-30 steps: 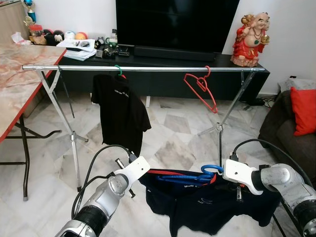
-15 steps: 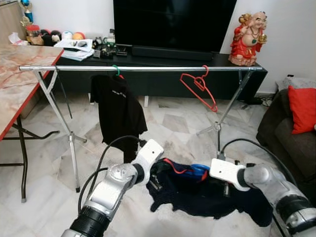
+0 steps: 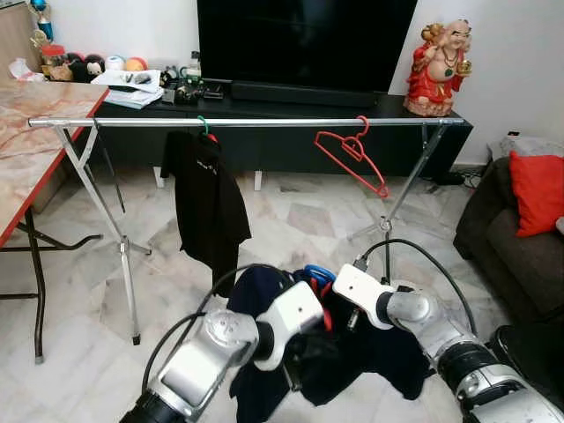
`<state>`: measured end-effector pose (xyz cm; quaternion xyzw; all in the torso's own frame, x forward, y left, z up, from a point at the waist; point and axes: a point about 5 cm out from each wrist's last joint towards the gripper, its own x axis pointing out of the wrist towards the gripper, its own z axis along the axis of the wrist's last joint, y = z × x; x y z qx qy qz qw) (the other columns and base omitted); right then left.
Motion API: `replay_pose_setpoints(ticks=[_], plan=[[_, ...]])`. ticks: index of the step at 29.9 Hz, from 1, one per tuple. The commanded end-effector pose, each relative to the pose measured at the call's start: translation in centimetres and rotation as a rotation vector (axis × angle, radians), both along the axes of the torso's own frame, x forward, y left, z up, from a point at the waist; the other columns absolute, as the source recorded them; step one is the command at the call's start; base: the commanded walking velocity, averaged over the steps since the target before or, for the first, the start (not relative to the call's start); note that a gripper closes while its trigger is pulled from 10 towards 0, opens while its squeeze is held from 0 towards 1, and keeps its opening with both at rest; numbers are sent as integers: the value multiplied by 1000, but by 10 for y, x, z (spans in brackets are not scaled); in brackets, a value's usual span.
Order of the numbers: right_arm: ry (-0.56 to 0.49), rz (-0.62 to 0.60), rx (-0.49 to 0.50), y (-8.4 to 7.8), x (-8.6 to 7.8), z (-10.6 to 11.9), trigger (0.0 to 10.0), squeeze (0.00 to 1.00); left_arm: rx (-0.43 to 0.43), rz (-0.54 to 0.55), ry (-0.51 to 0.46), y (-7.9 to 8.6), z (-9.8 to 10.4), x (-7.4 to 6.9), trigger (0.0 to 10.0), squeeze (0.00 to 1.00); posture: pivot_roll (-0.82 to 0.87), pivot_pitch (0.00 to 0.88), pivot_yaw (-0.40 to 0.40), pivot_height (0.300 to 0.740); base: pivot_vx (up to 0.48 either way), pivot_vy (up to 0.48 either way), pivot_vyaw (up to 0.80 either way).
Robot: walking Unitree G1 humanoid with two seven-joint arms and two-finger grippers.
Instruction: Hang hanger
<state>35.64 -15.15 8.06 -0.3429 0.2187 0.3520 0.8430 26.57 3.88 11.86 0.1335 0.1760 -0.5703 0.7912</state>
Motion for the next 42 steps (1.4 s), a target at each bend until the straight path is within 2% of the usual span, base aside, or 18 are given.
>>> replay_pose_setpoints(ticks=[1, 5, 9, 13, 15, 16, 17, 20, 21, 25, 26, 28, 30, 35, 38, 39, 42], plan=[[-49, -45, 50, -1, 9, 14, 0, 0, 5, -51, -16, -5, 4, -5, 10000, 1000, 126, 0, -89, 740, 0, 0, 0], [-75, -43, 137, 6, 10, 18, 0, 0, 30, -88, -30, -6, 4, -8, 10000, 1000, 128, 0, -90, 740, 0, 0, 0], [-96, -32, 144, 7, 10, 19, 0, 0, 21, -77, -49, -3, 7, -5, 10000, 1000, 129, 0, -90, 740, 0, 0, 0], [-76, 86, 165, 10, 5, 20, 0, 0, 30, -3, -102, 15, 11, 8, 10000, 1000, 131, 0, -93, 740, 0, 0, 0], [-58, 156, 146, 9, 1, 19, 0, 0, 34, 35, -120, 25, 14, 14, 10000, 1000, 132, 0, -94, 740, 0, 0, 0], [-58, 156, 146, 9, 1, 19, 0, 0, 34, 35, -120, 25, 14, 14, 10000, 1000, 132, 0, -94, 740, 0, 0, 0], [-33, 223, 123, 9, -3, 16, 0, 0, 51, 73, -125, 36, 14, 20, 10000, 1000, 137, 0, -98, 740, 0, 0, 0], [1, 276, 81, 5, -8, 12, 0, 0, 74, 108, -148, 53, 15, 26, 10000, 1000, 137, 0, -101, 740, 0, 0, 0], [1, 276, 81, 5, -8, 12, 0, 0, 74, 108, -148, 53, 15, 26, 10000, 1000, 137, 0, -101, 740, 0, 0, 0], [45, 351, 35, -1, -14, 7, 0, 0, 88, 140, -189, 70, 20, 33, 10000, 1000, 140, 0, -107, 740, 0, 0, 0], [75, 393, 29, -3, -17, 6, 0, 0, 86, 156, -197, 79, 23, 36, 10000, 1000, 141, 0, -108, 740, 0, 0, 0], [82, 403, 29, -3, -18, 6, 0, 0, 85, 161, -195, 81, 23, 36, 10000, 1000, 141, 0, -108, 740, 0, 0, 0], [96, 431, 31, -6, -20, 6, 0, 0, 131, 163, -187, 91, 19, 38, 10000, 1000, 138, 0, -107, 740, 0, 0, 0], [111, 494, 85, 0, -23, 10, 0, 0, 154, 88, -166, 86, 10, 32, 10000, 1000, 136, 0, -104, 740, 0, 0, 0], [123, 531, 96, 2, -25, 11, 0, 0, 159, 51, -152, 82, 6, 29, 10000, 1000, 136, 0, -104, 740, 0, 0, 0], [122, 551, 100, 3, -26, 12, 0, 0, 187, 13, -133, 82, 1, 25, 10000, 1000, 136, 0, -104, 740, 0, 0, 0], [122, 566, 107, 5, -27, 12, 0, 0, 197, -5, -118, 80, -4, 23, 10000, 1000, 122, 0, -99, 740, 0, 0, 0]])
